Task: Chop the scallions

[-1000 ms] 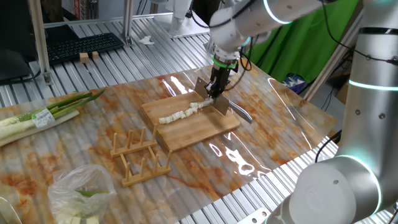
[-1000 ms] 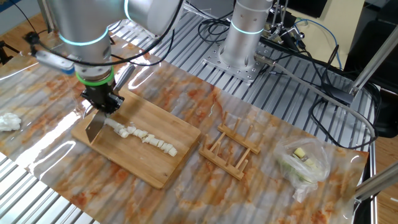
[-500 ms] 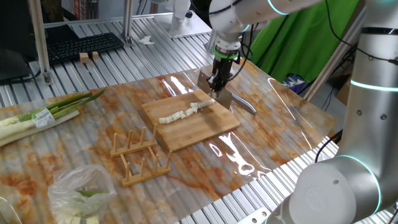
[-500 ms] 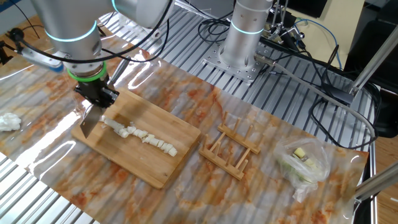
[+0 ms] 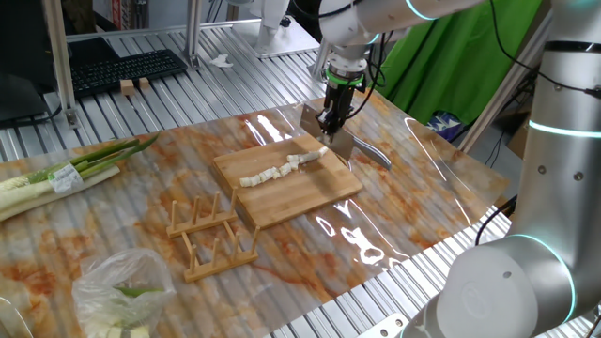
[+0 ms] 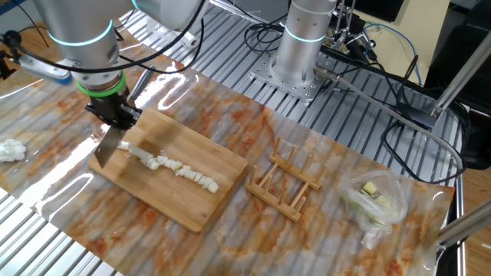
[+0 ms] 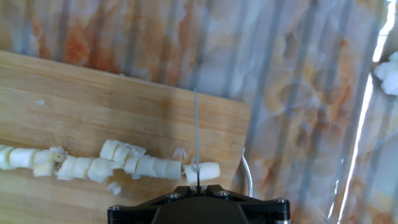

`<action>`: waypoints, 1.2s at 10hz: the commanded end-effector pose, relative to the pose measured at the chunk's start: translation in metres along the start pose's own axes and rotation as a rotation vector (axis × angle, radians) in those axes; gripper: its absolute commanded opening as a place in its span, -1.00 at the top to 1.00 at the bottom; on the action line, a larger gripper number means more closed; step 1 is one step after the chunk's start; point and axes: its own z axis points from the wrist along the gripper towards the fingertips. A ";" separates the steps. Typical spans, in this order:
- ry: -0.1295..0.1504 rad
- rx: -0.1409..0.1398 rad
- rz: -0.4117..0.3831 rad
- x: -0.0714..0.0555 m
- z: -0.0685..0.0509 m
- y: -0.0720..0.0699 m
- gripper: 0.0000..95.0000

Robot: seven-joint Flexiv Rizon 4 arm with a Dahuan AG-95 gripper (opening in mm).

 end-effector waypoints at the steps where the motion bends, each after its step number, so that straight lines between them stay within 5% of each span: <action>1: -0.004 -0.003 -0.001 0.000 0.005 -0.001 1.00; 2: -0.007 -0.004 -0.004 -0.001 0.009 -0.002 1.00; 5: -0.039 -0.023 -0.001 -0.010 0.047 -0.002 1.00; 6: -0.050 -0.052 0.010 -0.011 0.057 0.001 1.00; 7: -0.047 -0.043 0.015 -0.011 0.060 0.002 1.00; 10: -0.042 -0.036 0.007 -0.011 0.048 -0.003 1.00; 12: -0.012 -0.054 0.008 -0.008 0.034 -0.004 1.00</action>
